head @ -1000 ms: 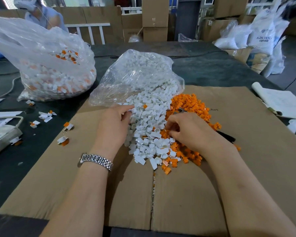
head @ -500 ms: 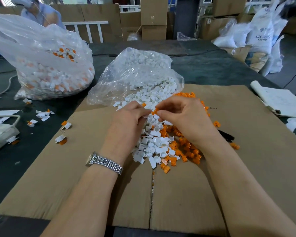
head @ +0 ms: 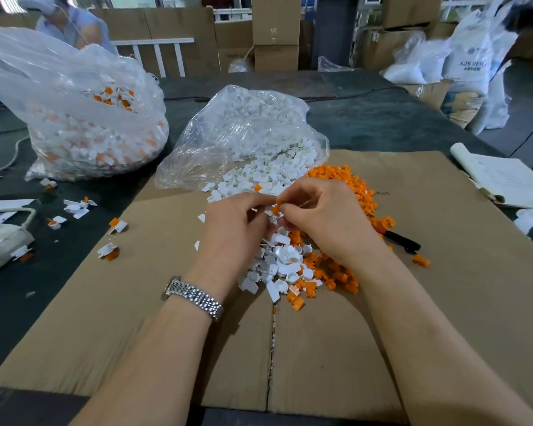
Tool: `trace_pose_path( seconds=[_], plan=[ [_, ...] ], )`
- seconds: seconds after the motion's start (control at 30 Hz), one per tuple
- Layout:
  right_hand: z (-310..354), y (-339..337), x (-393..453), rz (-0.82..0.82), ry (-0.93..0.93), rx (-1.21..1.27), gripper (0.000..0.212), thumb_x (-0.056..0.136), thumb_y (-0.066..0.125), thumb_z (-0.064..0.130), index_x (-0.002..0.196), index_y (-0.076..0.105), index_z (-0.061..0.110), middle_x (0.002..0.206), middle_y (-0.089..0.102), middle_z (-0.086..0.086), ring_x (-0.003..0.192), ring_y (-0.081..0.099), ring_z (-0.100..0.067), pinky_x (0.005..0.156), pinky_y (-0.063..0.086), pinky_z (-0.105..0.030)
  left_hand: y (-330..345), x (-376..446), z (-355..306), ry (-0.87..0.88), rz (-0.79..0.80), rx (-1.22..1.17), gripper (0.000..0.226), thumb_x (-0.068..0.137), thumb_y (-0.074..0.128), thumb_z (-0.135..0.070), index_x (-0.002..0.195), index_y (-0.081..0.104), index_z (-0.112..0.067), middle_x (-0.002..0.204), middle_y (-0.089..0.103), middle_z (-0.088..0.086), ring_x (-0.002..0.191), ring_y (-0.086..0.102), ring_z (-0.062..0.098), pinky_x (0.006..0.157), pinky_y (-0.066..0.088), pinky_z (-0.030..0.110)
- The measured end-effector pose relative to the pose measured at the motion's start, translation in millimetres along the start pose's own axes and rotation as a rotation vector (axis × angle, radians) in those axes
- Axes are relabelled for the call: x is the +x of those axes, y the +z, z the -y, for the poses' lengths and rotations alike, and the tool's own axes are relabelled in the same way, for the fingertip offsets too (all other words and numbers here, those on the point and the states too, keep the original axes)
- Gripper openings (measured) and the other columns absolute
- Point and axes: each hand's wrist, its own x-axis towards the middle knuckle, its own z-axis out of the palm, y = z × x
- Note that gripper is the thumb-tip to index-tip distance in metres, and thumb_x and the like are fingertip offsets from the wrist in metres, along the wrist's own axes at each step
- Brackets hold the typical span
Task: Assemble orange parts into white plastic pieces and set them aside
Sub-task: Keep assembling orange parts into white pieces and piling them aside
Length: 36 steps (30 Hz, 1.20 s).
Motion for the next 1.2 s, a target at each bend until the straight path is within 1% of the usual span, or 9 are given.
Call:
trace_pose_path(
  seconds=[0.1,0.17,0.27,0.5,0.6,0.73,0.93,1.03,1.2],
  plan=[
    [0.1,-3.6,0.8,-0.044,-0.011,-0.013,0.012,0.09,0.068,0.01,0.091,0.073,0.021,0.083,0.073,0.005,0.078,0.071,-0.009,0.077,0.061,-0.035,-2.6,0.2,-2.4,-0.103,0.069,-0.27,0.037,0.095,0.055,0.005,0.115,0.077,-0.017,0.1,0.079,0.0,0.079,0.078,0.012,0.079,0.064,0.037],
    [0.4,-7.3,1.0,-0.067,-0.016,-0.006,0.011,0.09,0.068,0.011,0.092,0.074,0.021,0.084,0.073,0.005,0.079,0.071,-0.01,0.078,0.061,-0.036,-5.7,0.4,-4.6,-0.151,0.11,-0.481,0.038,0.094,0.056,0.01,0.119,0.075,-0.01,0.107,0.077,0.009,0.084,0.079,0.02,0.079,0.062,0.027],
    [1.5,-11.4,0.4,-0.077,-0.044,-0.022,0.01,0.09,0.069,0.014,0.092,0.074,0.021,0.085,0.072,0.007,0.079,0.069,-0.008,0.076,0.059,-0.03,-7.9,1.2,-3.6,-0.202,0.172,-0.659,0.036,0.094,0.06,0.012,0.12,0.073,-0.008,0.099,0.079,0.005,0.091,0.078,0.027,0.082,0.06,0.023],
    [4.6,-12.5,-0.4,-0.075,-0.091,-0.047,0.01,0.09,0.07,0.013,0.089,0.074,0.022,0.083,0.071,0.01,0.078,0.066,0.0,0.07,0.053,-0.013,-10.3,5.4,2.9,-0.214,0.218,-0.735,0.034,0.085,0.073,0.007,0.115,0.075,-0.009,0.106,0.079,0.01,0.096,0.077,0.028,0.084,0.059,0.024],
    [5.7,-13.7,-1.6,-0.059,-0.1,-0.046,0.011,0.089,0.07,0.013,0.088,0.075,0.023,0.08,0.071,0.011,0.075,0.065,0.002,0.067,0.05,-0.009,-9.7,6.0,4.0,-0.21,0.184,-0.707,0.035,0.084,0.074,0.006,0.114,0.075,-0.011,0.107,0.078,0.009,0.096,0.077,0.029,0.091,0.061,0.034],
    [5.5,-11.5,-2.2,-0.041,-0.106,-0.067,0.011,0.089,0.071,0.013,0.089,0.074,0.023,0.08,0.071,0.011,0.074,0.065,0.0,0.067,0.052,-0.013,-10.4,6.3,4.5,-0.206,0.176,-0.707,0.032,0.085,0.075,0.006,0.112,0.075,-0.012,0.109,0.078,0.01,0.102,0.075,0.03,0.098,0.057,0.043],
    [3.5,-0.2,-3.3,-0.115,-0.087,-0.079,0.01,0.089,0.068,0.012,0.093,0.069,0.021,0.075,0.066,0.008,0.064,0.061,-0.002,0.063,0.056,-0.025,-5.4,3.1,-0.1,-0.064,0.095,-0.588,0.024,0.087,0.075,0.003,0.105,0.075,-0.013,0.101,0.08,0.001,0.096,0.076,0.018,0.085,0.06,0.027],
    [4.5,-2.6,-3.0,-0.065,-0.083,0.023,0.014,0.091,0.068,0.012,0.101,0.069,0.021,0.078,0.069,0.003,0.071,0.07,-0.011,0.067,0.06,-0.029,-7.2,4.2,0.3,-0.104,0.074,-0.7,0.023,0.082,0.08,-0.004,0.103,0.076,-0.01,0.1,0.08,0.005,0.095,0.077,0.02,0.082,0.059,0.023],
    [7.5,-6.9,-4.6,-0.024,-0.138,0.039,0.016,0.092,0.071,0.012,0.108,0.072,0.017,0.087,0.072,0.002,0.076,0.073,-0.01,0.079,0.06,-0.031,-11.7,8.7,5.4,-0.258,0.169,-1.012,0.028,0.074,0.077,-0.003,0.102,0.078,-0.004,0.107,0.077,0.017,0.104,0.074,0.03,0.092,0.059,0.032]
  ],
)
